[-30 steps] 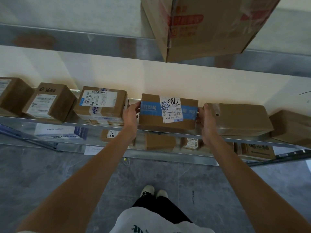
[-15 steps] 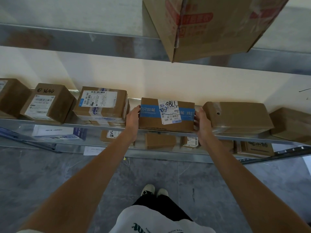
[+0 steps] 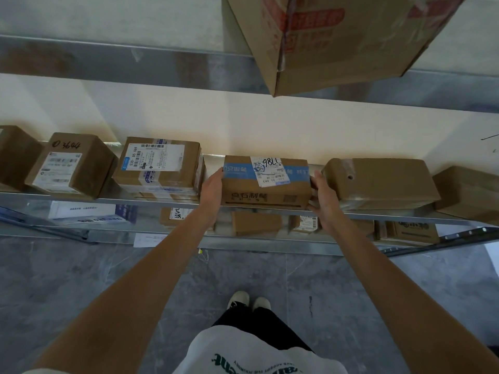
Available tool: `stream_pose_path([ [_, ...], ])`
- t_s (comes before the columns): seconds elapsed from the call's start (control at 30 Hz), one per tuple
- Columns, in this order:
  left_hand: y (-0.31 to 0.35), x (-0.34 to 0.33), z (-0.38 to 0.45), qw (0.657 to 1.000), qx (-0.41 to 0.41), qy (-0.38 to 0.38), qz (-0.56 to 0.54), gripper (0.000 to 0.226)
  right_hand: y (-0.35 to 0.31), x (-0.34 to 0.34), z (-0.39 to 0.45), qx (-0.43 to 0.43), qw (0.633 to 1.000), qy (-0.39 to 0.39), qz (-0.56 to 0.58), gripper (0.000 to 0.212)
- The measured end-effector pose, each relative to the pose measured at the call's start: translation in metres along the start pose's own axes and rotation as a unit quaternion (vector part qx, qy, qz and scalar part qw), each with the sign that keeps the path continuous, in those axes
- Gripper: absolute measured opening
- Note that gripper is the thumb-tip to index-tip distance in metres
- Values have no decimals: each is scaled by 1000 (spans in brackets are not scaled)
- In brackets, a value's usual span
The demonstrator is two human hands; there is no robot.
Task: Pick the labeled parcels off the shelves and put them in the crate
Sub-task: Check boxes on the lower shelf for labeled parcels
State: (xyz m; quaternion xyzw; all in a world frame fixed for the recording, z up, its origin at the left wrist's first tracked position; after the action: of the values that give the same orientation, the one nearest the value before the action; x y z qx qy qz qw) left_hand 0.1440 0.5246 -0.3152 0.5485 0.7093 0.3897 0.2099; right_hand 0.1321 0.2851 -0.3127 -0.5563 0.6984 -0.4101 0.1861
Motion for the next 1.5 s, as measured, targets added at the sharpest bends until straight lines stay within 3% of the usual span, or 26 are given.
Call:
stream_pose_path([
  [0.2,16,-2,-2,1000,-2,-8,-4,35,-12,4,8,39,998,14,-38,57],
  [0.33,13,-4,-1,1000,-13,-15,4,33,-4,2,9,26,999,-10,-43,63],
  [0.5,9,-7,1,1000,-10,-3,-2,29,6,-6,4,10,999,-34,-12,55],
  [0.57,7,-13,0,997,-64,19,42,32,5,-11,-1,13,999,-29,-7,45],
  [0.67,10,-30,-15,956,-239,53,161,52,3,-10,-9,95,994,34,-46,34],
  [0.77,17,-63,-35,914,-346,-3,212,56,-5,11,-17,196,973,111,-38,23],
  [0.83,20,-90,-44,905,-369,-55,204,53,-10,37,-15,235,960,136,-65,32],
  [0.93,14,-127,-63,911,-345,-113,197,51,-9,95,2,263,937,197,-119,45],
  [1.03,1,-160,-85,918,-301,-161,202,47,1,159,19,216,933,271,-99,48],
  [1.13,-7,-193,-103,928,-267,-156,207,25,11,209,37,191,931,301,-83,48],
  [1.23,-11,-226,-115,951,-226,-116,175,38,11,240,51,170,944,268,-90,52],
  [1.37,-24,-257,-119,981,-170,-32,93,30,4,265,74,115,975,172,-82,66],
  [1.5,-34,-265,-117,998,-52,41,-20,52,-1,280,92,108,982,94,-121,58],
])
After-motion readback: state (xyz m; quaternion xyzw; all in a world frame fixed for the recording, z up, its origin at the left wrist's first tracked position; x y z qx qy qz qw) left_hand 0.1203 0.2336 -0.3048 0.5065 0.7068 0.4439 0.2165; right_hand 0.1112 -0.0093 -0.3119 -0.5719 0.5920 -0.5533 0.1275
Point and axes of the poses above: each hand's wrist, its own z-axis towards the middle knuckle, its own x-axis out of the back of the hand, y = z × x, the point moved 1 cm from there along z, towards the middle knuckle, and after that the axes turned 8 degrees about y, right-handed, at the moved point
